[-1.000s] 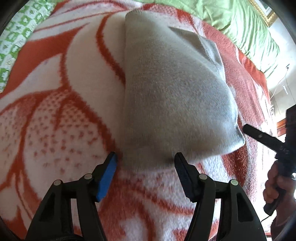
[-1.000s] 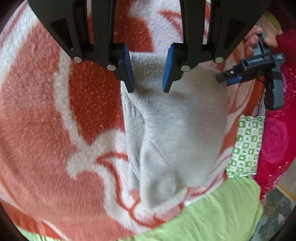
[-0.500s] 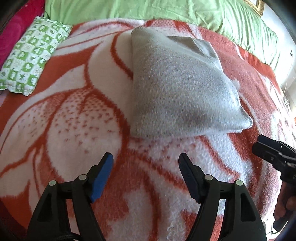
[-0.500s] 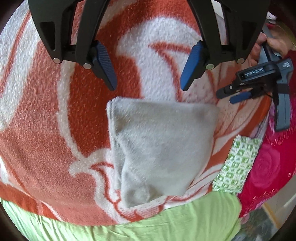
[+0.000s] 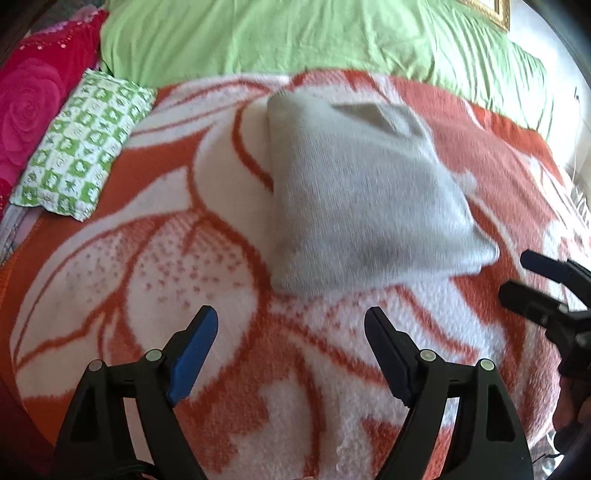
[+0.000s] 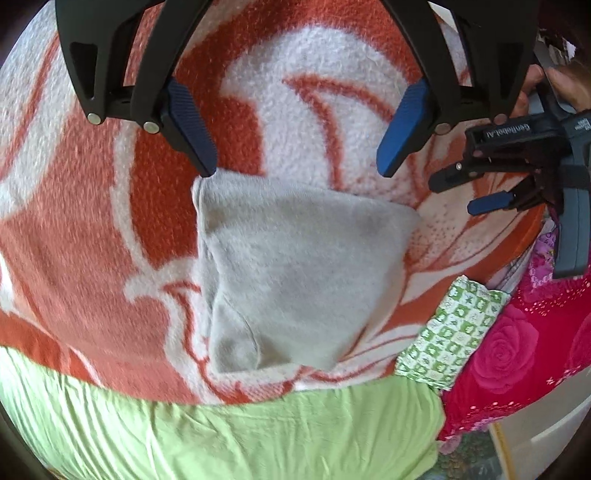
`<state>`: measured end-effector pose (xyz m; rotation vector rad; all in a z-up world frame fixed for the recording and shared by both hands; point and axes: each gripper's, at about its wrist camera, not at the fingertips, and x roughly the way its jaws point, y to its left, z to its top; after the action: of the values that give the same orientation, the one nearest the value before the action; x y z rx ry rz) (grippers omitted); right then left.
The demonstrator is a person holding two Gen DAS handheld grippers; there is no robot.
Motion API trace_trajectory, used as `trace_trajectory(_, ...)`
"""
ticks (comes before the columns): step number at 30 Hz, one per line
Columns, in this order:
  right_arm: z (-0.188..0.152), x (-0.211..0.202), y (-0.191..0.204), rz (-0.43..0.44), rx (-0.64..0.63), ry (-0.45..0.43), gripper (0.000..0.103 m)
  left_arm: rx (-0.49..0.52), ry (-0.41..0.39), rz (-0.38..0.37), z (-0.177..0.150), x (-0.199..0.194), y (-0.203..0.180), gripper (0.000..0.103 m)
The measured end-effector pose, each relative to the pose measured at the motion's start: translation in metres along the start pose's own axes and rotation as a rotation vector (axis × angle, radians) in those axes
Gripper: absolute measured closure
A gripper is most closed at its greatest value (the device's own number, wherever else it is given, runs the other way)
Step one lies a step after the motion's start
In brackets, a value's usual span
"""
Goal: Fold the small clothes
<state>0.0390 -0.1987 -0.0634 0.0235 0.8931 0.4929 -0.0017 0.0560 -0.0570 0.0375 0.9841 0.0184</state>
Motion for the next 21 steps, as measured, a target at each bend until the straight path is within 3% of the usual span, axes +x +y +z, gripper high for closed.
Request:
trace_trajectory(8, 0.009, 0.003, -0.001, -0.004, 0.004, -0.004, 0.011, -0.038, -0.015, 0.024, 0.021, 0.010, 0.002, 0.016)
trace_trajectory(21, 0.003, 0.012, -0.007, -0.036, 0.017, 0.008, 0.009, -0.033, 0.024, 0.052, 0.012, 0.030, -0.009, 0.016)
